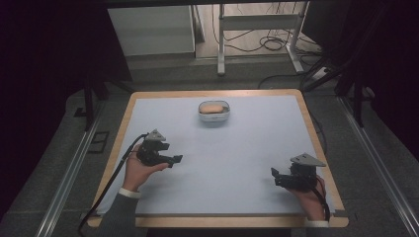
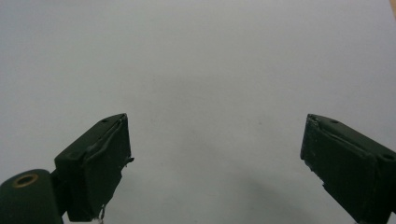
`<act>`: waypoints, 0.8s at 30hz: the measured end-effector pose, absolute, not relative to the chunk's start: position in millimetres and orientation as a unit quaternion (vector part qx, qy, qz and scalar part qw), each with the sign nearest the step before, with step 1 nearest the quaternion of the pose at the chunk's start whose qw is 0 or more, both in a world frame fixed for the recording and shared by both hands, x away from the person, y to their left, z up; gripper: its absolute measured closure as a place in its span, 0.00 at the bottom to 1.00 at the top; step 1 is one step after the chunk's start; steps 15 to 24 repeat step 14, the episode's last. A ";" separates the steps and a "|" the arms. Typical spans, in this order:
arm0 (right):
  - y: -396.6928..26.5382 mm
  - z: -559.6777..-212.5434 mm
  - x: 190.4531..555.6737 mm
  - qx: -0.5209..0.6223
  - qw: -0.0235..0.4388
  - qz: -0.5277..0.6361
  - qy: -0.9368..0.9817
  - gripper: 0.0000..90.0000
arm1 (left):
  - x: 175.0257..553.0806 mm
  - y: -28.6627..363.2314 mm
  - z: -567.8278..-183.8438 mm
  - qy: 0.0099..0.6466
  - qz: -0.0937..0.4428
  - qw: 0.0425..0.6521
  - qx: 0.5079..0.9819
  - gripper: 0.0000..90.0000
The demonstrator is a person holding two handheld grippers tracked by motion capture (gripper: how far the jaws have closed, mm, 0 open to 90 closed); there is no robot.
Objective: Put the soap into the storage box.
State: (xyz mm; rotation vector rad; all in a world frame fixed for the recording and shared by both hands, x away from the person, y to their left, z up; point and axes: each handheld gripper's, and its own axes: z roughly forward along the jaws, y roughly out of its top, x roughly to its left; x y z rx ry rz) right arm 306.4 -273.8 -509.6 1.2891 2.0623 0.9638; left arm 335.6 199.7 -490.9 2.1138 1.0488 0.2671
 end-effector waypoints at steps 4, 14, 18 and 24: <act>-269.5 -508.8 305.7 0.469 0.260 0.357 0.765 0.10 | 323.6 212.8 -503.1 0.436 0.119 0.373 0.811 0.28; -263.2 -506.2 309.3 0.460 0.261 0.375 0.761 0.09 | 320.1 226.3 -509.7 0.456 0.127 0.371 0.799 0.29; -263.2 -506.2 309.3 0.460 0.261 0.375 0.761 0.09 | 320.1 226.3 -509.7 0.456 0.127 0.371 0.799 0.29; -263.2 -506.2 309.3 0.460 0.261 0.375 0.761 0.09 | 320.1 226.3 -509.7 0.456 0.127 0.371 0.799 0.29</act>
